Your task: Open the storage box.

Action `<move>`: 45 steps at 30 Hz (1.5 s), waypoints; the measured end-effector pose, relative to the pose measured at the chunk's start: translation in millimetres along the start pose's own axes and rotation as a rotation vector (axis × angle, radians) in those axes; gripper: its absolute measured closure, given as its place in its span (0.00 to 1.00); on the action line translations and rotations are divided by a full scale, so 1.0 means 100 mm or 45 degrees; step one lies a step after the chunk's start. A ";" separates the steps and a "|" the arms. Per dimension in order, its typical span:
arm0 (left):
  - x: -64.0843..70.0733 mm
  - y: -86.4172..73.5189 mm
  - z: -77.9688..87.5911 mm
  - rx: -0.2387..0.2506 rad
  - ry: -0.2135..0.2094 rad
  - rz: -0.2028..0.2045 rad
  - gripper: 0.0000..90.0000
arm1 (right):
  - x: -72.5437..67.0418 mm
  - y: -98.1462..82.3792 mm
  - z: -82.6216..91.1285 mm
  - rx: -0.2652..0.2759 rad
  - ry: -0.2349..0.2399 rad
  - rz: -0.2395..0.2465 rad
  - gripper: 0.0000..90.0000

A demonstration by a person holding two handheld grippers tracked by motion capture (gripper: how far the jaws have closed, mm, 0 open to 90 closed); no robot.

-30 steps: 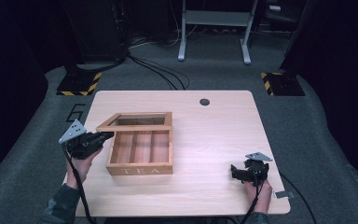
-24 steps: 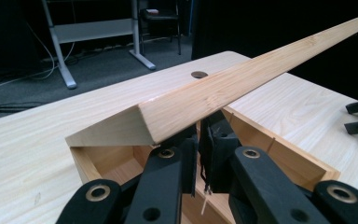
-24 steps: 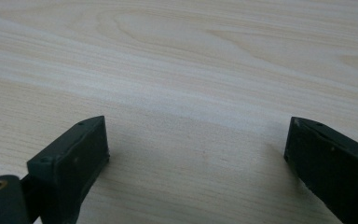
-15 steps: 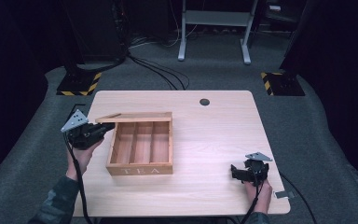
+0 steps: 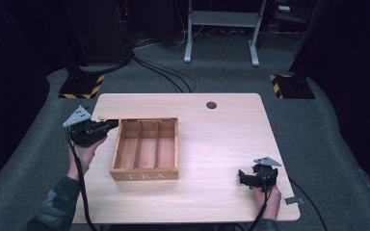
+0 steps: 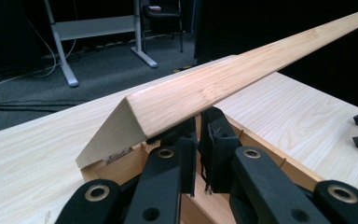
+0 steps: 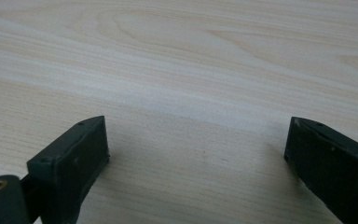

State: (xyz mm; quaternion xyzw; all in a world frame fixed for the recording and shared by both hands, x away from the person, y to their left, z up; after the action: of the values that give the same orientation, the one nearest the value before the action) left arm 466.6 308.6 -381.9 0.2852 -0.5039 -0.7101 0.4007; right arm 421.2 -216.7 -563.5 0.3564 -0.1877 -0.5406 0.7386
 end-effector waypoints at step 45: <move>-0.16 0.32 -0.13 -0.014 0.036 0.009 0.97 | 0.00 0.00 0.00 0.000 0.000 0.000 0.06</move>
State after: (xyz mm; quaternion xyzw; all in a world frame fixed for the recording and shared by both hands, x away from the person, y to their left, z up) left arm 494.5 309.9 -355.7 0.2914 -0.4953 -0.7072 0.4119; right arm 421.1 -216.7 -563.6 0.3565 -0.1879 -0.5405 0.7386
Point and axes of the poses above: each handheld gripper's, and its own axes: z roughly backward along the jaws, y roughly out of its top, x roughly to its right, the point moved 5 cm from there along -z, roughly forward along the jaws, and after that the axes turned 9 degrees about y, right-handed, at the moved point
